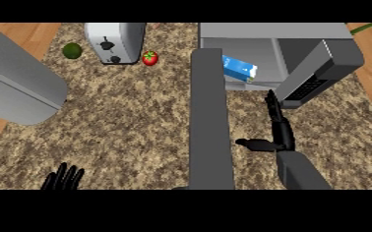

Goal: Pick up the milk, place it into the microwave and close the microwave

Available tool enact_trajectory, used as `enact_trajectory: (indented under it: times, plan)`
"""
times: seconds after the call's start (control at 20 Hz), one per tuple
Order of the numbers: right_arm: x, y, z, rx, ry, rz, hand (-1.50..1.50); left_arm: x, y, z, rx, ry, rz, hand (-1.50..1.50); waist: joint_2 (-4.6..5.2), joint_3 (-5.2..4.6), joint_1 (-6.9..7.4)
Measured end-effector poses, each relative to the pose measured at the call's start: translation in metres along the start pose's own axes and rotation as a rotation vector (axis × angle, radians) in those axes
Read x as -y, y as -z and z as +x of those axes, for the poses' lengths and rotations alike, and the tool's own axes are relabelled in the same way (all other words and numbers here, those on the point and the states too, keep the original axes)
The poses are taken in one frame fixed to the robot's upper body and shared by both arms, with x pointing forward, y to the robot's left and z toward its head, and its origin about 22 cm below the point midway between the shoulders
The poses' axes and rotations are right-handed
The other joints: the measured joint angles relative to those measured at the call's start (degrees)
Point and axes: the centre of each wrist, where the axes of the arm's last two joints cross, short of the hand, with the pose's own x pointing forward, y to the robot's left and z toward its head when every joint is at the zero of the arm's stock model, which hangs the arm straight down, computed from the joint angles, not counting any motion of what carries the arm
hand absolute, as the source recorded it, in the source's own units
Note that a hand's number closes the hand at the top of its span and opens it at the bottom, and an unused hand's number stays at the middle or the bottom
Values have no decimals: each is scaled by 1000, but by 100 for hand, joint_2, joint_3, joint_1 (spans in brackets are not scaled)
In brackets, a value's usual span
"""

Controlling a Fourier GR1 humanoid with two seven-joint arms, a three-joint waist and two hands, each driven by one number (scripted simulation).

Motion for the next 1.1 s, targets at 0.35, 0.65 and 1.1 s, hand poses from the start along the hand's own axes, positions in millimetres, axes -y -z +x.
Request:
enact_trajectory:
  times: [0.35, 0.65, 1.1]
  plan:
    - [43, -37, -7, -5, -14, -50, 150, 14, 19, -17, -49, -28, -110, -150, -26, -8, -109]
    - [82, -63, -3, -6, -27, -91, -150, 28, 37, -36, -105, 24, -251, 150, -30, -11, -134]
    - [144, -100, 12, -21, -7, -203, -150, 72, 79, -59, -117, 89, -345, 150, -18, -7, -101]
